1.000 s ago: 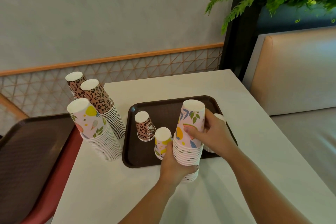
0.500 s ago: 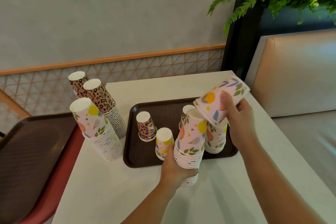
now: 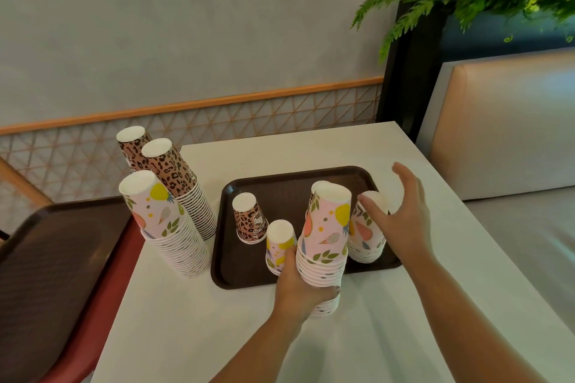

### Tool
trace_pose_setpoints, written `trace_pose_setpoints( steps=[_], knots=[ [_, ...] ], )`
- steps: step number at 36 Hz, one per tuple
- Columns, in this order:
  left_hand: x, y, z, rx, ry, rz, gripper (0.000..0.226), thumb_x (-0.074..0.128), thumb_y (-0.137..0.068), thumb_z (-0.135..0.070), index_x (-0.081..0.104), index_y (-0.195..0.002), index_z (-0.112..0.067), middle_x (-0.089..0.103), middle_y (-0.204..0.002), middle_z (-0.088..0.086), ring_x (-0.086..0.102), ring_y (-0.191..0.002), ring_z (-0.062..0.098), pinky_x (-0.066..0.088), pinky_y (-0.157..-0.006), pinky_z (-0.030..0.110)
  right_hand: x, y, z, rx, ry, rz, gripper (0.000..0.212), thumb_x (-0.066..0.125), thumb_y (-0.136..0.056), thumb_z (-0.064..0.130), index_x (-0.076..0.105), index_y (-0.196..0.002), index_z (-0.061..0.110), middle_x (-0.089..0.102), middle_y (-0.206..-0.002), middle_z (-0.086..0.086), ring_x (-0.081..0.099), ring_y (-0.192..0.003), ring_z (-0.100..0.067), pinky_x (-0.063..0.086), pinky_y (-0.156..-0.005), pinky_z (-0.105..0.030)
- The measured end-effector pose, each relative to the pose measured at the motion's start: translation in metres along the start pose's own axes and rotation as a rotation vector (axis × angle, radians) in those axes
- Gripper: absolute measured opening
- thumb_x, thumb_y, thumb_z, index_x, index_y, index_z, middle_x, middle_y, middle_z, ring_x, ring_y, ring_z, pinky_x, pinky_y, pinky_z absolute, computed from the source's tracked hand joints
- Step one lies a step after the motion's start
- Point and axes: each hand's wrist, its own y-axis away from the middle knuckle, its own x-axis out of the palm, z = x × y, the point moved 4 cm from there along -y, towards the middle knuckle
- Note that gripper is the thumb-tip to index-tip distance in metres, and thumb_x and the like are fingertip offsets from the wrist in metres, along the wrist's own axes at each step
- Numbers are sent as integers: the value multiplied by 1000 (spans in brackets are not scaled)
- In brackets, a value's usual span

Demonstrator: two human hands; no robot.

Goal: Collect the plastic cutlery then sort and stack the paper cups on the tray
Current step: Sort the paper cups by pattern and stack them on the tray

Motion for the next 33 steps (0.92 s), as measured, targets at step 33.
trace_pose_setpoints(
  steps=[33],
  knots=[
    [2,-4,1,50,-33,-10,74,88,-49,-6,47,-103,-36,62,-108,-11,59,-104,10,49,-90,28,6,-4,31,132,-378,150,31,67,-80,33,60,-104,15,70,-95,4,66,-87,-9,55,-72,-24]
  ],
)
